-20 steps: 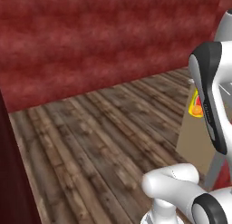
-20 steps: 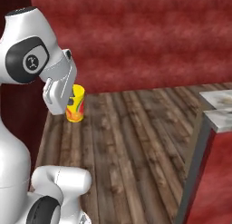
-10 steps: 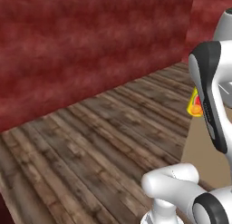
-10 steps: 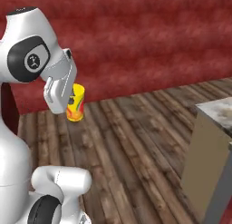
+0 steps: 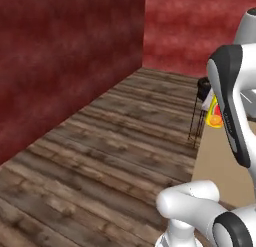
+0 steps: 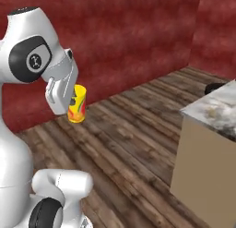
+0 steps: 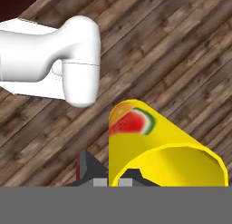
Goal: There is a tray on the dining counter. Grab the cup, mug, and pitcher and place them on the tray. The pitcher may be placed next to the tray if it cannot fit the tray.
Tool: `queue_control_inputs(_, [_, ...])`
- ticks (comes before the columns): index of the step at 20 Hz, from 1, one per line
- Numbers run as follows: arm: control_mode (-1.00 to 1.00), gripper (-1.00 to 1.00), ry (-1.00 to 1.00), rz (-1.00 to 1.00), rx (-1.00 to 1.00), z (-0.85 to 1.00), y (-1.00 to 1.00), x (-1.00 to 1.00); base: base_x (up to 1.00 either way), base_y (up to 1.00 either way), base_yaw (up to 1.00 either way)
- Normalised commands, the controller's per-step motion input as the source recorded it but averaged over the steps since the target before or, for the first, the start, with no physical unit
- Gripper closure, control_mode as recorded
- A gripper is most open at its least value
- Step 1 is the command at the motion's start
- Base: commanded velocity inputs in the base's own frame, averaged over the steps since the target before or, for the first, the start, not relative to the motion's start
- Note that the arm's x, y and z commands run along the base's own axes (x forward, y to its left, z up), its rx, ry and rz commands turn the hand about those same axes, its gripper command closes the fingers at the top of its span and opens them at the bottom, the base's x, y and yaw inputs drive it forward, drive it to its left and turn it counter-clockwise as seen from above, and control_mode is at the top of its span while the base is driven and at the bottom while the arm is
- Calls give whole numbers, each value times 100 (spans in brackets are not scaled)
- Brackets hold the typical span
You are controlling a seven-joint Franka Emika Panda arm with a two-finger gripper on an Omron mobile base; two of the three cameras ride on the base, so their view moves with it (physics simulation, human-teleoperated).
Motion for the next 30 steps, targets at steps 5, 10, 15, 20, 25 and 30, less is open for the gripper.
queue_control_inputs(5, [100, 100, 0, 0, 0, 0, 0, 0, 100, 81, -61])
queue_control_inputs(10, [100, 100, 0, 0, 0, 0, 0, 0, 100, 80, -64])
queue_control_inputs(15, [100, 100, 0, 0, 0, 0, 0, 0, 99, 81, -66])
queue_control_inputs(20, [100, 100, 0, 0, 0, 0, 0, 0, 89, 90, -62])
queue_control_inputs(25, [100, 100, 0, 0, 0, 0, 0, 0, 52, 100, -47])
queue_control_inputs(30, [100, 100, 0, 0, 0, 0, 0, 0, 59, 100, -44])
